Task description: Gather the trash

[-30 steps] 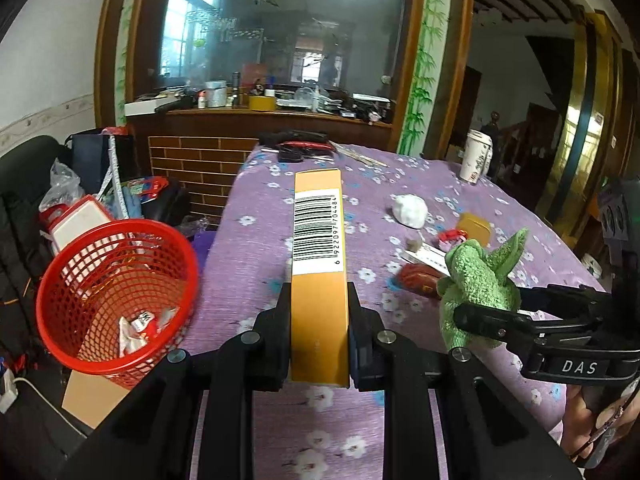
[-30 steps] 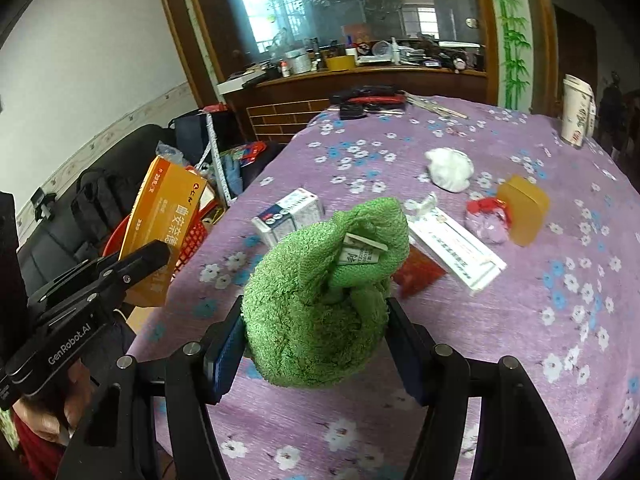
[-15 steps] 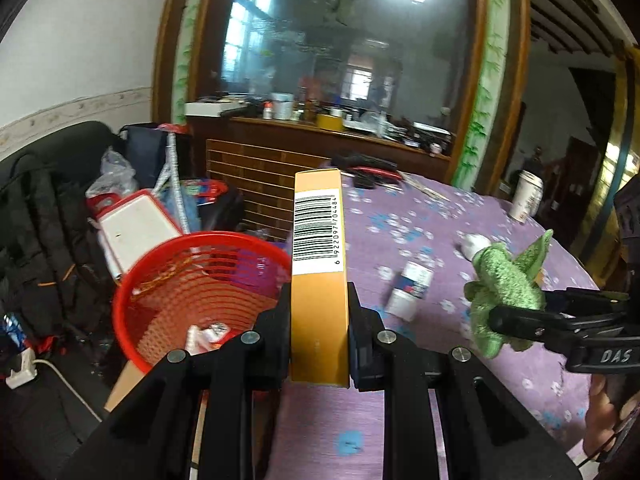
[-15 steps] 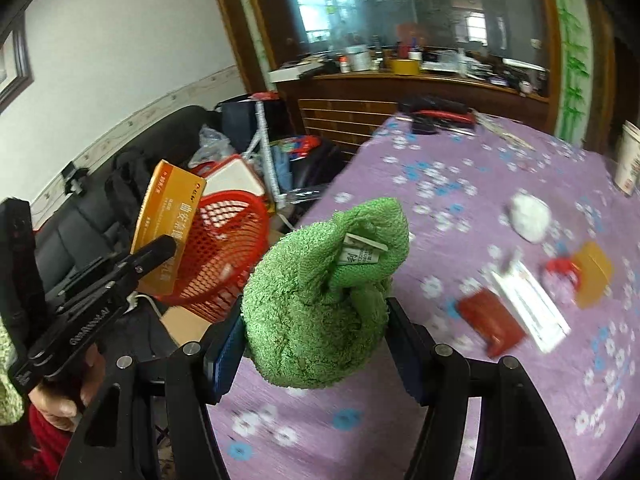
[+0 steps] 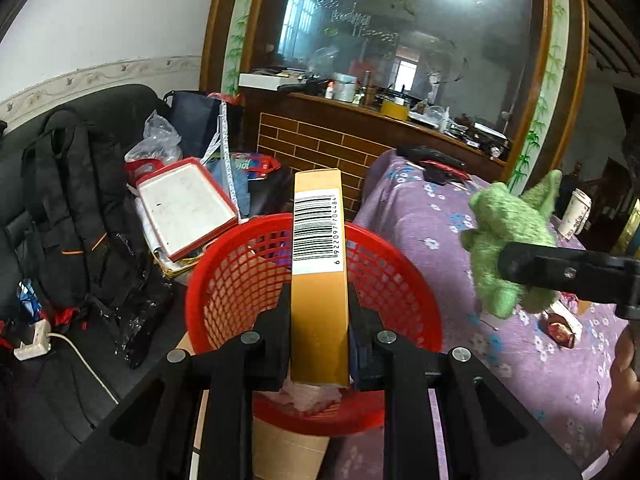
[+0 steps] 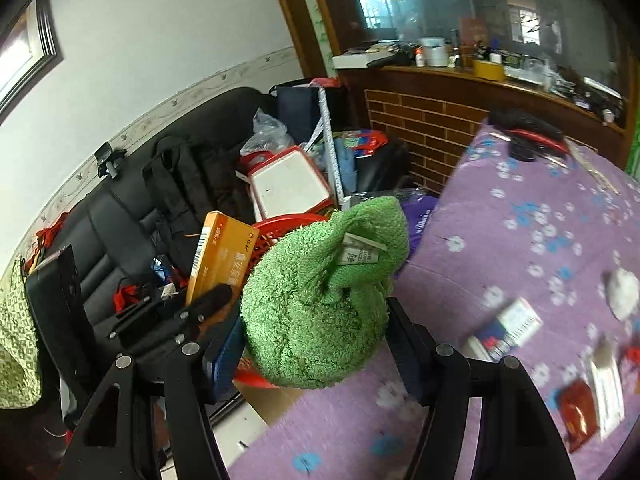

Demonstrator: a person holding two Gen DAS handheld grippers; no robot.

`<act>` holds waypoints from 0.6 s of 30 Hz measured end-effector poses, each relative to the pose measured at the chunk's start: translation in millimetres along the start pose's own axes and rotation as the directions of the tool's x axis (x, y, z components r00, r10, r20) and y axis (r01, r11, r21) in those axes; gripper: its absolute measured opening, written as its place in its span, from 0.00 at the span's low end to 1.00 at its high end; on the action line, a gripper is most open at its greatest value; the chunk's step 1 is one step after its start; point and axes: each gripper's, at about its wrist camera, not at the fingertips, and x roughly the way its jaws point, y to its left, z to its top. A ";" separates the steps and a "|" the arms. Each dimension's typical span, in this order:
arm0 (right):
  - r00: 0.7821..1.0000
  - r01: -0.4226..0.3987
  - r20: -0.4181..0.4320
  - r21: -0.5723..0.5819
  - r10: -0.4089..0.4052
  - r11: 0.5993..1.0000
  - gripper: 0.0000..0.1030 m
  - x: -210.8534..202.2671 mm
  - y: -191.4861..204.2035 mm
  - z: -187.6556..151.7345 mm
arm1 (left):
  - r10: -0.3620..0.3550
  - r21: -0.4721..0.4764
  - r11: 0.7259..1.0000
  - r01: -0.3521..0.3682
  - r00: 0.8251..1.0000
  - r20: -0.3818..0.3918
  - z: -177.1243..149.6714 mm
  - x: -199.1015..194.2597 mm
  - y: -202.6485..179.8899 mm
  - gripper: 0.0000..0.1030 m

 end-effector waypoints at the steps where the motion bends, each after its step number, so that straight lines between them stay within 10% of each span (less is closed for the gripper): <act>1: 1.000 -0.004 -0.005 0.004 0.004 1.000 0.70 6.8 -0.1 2.9 | 0.004 -0.002 1.000 -0.004 1.000 0.000 0.6 2.1 1.3 0.21; 7: 0.999 -0.043 -0.017 0.046 0.044 0.998 0.72 23.7 -7.6 9.9 | 0.013 -0.028 1.000 -0.013 1.000 0.008 1.1 4.2 10.2 0.49; 18: 0.998 -0.045 0.049 0.091 0.041 0.995 0.65 -16.2 -36.1 -12.2 | -0.021 0.046 0.999 0.019 0.999 0.042 -7.6 -11.9 -34.2 0.49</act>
